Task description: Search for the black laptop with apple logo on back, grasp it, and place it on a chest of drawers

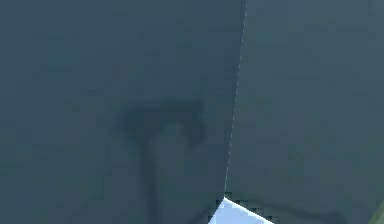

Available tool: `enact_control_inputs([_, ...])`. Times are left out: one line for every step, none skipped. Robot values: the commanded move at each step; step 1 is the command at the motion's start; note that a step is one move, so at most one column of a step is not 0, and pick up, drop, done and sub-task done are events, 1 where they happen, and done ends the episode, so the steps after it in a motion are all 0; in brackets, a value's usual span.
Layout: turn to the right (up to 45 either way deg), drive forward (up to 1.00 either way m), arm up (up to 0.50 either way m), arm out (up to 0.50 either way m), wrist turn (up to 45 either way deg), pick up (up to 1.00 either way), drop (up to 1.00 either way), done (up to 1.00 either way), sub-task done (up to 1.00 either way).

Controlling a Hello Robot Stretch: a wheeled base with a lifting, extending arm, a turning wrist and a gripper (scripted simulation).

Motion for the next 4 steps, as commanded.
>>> enact_control_inputs([0.0, 0.0, 0.0, 0.0, 0.0, 1.0, 0.0, 0.0, 0.0])
enact_control_inputs([0.0, 0.0, 0.1, 0.0, 0.0, 0.0, 0.0, 0.0, 0.0])
enact_control_inputs([0.0, 0.0, 0.36, 0.0, 0.0, 0.0, 0.0, 0.0, 0.0])
enact_control_inputs([0.0, 0.0, 0.0, 0.0, -45.0, 0.0, 0.0, 0.0, 0.0])
